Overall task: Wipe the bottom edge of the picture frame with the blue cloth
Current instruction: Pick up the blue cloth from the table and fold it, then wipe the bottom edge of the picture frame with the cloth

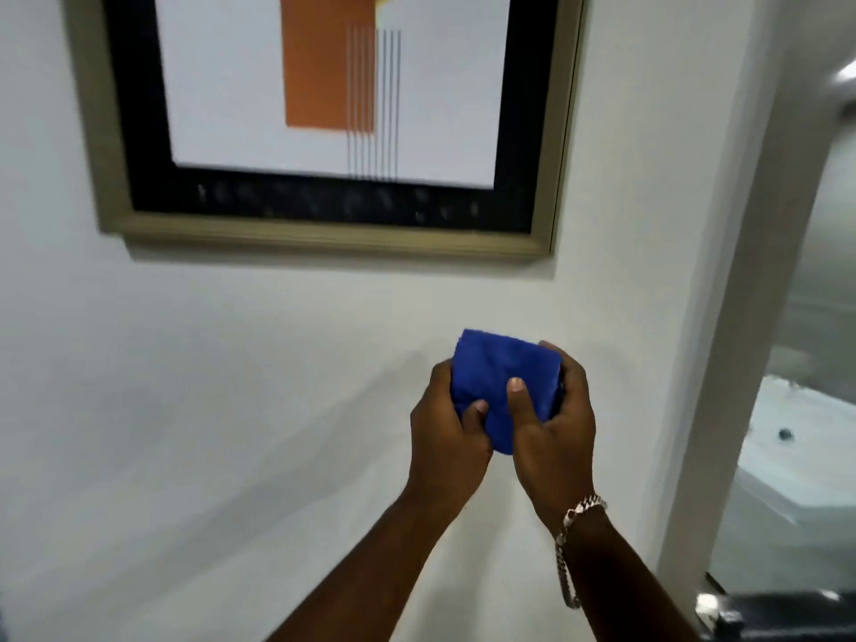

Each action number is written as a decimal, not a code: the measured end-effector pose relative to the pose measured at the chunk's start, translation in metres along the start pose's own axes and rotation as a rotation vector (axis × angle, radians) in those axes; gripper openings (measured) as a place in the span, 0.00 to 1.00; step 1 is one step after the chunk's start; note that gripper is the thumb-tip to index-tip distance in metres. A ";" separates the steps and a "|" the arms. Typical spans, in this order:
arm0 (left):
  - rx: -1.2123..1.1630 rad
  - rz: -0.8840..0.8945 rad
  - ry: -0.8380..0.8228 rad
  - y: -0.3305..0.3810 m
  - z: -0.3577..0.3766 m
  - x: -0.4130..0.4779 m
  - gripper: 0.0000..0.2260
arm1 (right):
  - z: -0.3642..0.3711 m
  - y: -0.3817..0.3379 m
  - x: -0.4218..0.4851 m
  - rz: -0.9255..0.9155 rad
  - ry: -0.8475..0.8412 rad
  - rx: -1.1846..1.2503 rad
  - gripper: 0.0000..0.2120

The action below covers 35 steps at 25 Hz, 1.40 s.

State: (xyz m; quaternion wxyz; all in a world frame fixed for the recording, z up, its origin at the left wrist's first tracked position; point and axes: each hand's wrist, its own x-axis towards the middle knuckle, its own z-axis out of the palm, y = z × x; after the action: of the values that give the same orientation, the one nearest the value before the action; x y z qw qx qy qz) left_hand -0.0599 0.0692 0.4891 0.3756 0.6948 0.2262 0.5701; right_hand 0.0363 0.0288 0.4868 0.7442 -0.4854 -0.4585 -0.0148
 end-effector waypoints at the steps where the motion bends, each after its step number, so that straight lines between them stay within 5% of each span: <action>1: 0.047 0.088 0.015 0.021 -0.009 0.013 0.17 | 0.007 -0.017 0.017 -0.055 0.030 0.005 0.17; 5: 0.130 0.244 0.043 0.089 -0.044 0.062 0.28 | 0.030 -0.062 0.070 -0.190 0.112 -0.041 0.15; 10: 0.375 0.605 0.236 0.130 -0.093 0.132 0.22 | 0.059 -0.077 0.100 -0.286 0.129 -0.077 0.18; 13: 0.735 0.797 0.252 0.127 -0.121 0.171 0.21 | 0.066 -0.080 0.107 -0.374 0.255 -0.267 0.22; 16: 1.144 0.930 0.149 0.117 -0.148 0.209 0.24 | 0.069 -0.072 0.116 -0.619 0.431 -0.667 0.17; 18: 1.331 0.987 0.108 0.121 -0.157 0.226 0.26 | 0.069 -0.066 0.126 -0.867 0.380 -0.758 0.10; 20: 1.428 1.033 0.089 0.129 -0.162 0.235 0.28 | 0.067 -0.060 0.130 -1.037 0.275 -0.744 0.15; 27: 1.533 1.095 0.127 0.127 -0.165 0.248 0.33 | 0.077 -0.023 0.108 -0.917 0.103 -0.912 0.31; 35: 1.512 1.133 0.168 0.126 -0.165 0.252 0.34 | 0.074 -0.013 0.118 -0.957 0.223 -0.909 0.24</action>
State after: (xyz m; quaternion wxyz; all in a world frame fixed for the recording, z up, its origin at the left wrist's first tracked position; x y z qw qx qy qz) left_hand -0.1704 0.2221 0.7551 -0.5241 0.7169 0.1911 0.4181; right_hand 0.0490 0.1260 0.5863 0.4198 -0.4896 -0.4917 -0.5850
